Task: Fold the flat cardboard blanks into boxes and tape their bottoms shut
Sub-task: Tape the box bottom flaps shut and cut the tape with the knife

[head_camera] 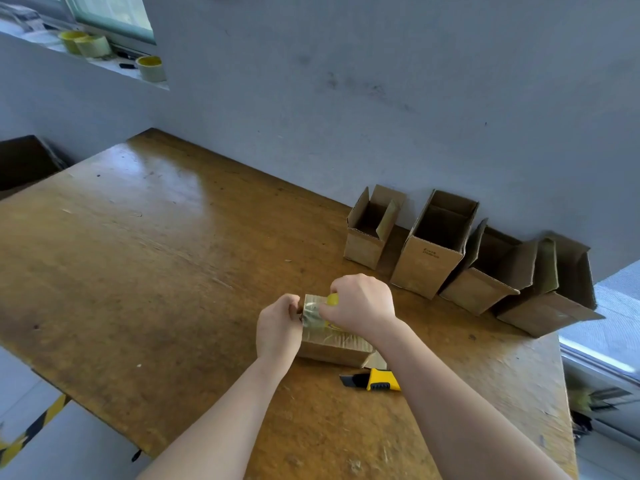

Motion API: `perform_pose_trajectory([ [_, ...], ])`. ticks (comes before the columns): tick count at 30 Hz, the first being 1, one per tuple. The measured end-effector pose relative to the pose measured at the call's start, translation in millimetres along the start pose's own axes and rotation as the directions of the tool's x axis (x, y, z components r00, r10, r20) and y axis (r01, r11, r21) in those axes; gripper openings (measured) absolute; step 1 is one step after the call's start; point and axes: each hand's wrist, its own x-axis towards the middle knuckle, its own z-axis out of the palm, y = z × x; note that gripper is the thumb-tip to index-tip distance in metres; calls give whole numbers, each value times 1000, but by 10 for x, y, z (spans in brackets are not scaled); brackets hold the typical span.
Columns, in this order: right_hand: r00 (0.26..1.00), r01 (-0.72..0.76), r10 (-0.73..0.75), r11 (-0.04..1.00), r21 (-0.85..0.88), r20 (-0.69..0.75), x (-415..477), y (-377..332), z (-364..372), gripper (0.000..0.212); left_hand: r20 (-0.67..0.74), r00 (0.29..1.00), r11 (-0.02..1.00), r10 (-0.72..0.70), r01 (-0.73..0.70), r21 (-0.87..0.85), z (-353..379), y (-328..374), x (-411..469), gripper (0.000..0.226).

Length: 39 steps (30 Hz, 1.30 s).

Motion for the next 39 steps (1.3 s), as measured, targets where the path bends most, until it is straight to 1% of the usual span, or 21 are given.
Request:
perform_pose_trajectory([
  [2, 1000, 5, -5, 1000, -8, 0, 2, -12, -3, 43, 30, 999, 998, 31, -32, 47, 8, -23, 8, 22],
  [3, 1000, 8, -8, 1000, -13, 2, 2, -15, -8, 43, 70, 997, 996, 30, -36, 86, 17, -35, 17, 25],
  [5, 1000, 6, -6, 1000, -14, 3, -7, -13, -12, 44, 156, 988, 981, -5, -25, 194, 57, -58, 2, 31],
  [7, 1000, 0, 0, 1000, -4, -7, -25, -3, -12, 46, 175, 983, 976, -49, 10, 217, 117, -76, -9, 37],
  [8, 1000, 2, -2, 1000, -3, -13, -31, -3, -16, 47, 166, 981, 982, -100, 70, 176, 136, -69, 12, 40],
  [9, 1000, 4, -4, 1000, -5, -15, -35, -4, -24, 47, 163, 973, 984, -164, 150, 99, 143, -46, 38, 42],
  [11, 1000, 4, -4, 1000, -13, -10, -45, -11, -33, 48, 212, 940, 952, -268, 292, -94, 152, 21, 104, 42],
  [13, 1000, 9, -9, 1000, -19, -1, -57, -17, -36, 50, 311, 910, 922, -275, 341, -184, 204, 73, 156, 44],
  [15, 1000, 22, -22, 1000, -7, 13, -51, -2, -40, 51, 341, 903, 923, -261, 336, -184, 243, 69, 156, 44],
  [17, 999, 17, -20, 998, 63, 47, -45, 35, -75, 51, 330, 914, 946, -235, 294, -138, 278, 45, 165, 38],
  [19, 994, -42, 17, 973, 227, 111, -44, 121, -125, 49, 305, 930, 965, -207, 245, -90, 285, 32, 172, 34],
  [21, 986, -86, 21, 915, 395, 166, -63, 252, -150, 47, 295, 936, 972, -194, 224, -74, 299, 22, 175, 31],
  [23, 981, -101, -4, 845, 525, 195, -96, 373, -157, 49, 279, 946, 979, -166, 192, -68, 318, 4, 167, 31],
  [25, 981, -96, -23, 811, 577, 195, -113, 435, -149, 51, 250, 956, 982, -152, 175, -72, 327, -13, 165, 36],
  [30, 995, -68, 20, 836, 545, 93, -178, 533, -101, 43, 213, 965, 981, -154, 175, -83, 339, -37, 147, 44],
  [32, 997, -75, 48, 870, 488, 68, -206, 649, -137, 40, 208, 965, 982, -157, 176, -73, 341, -34, 143, 45],
  [35, 995, -104, 96, 928, 358, 41, -230, 774, -162, 35, 215, 965, 986, -152, 162, -32, 345, -26, 146, 45],
  [39, 992, -126, 119, 949, 290, 44, -187, 770, -135, 43, 217, 963, 986, -160, 164, -4, 345, -30, 158, 44],
])
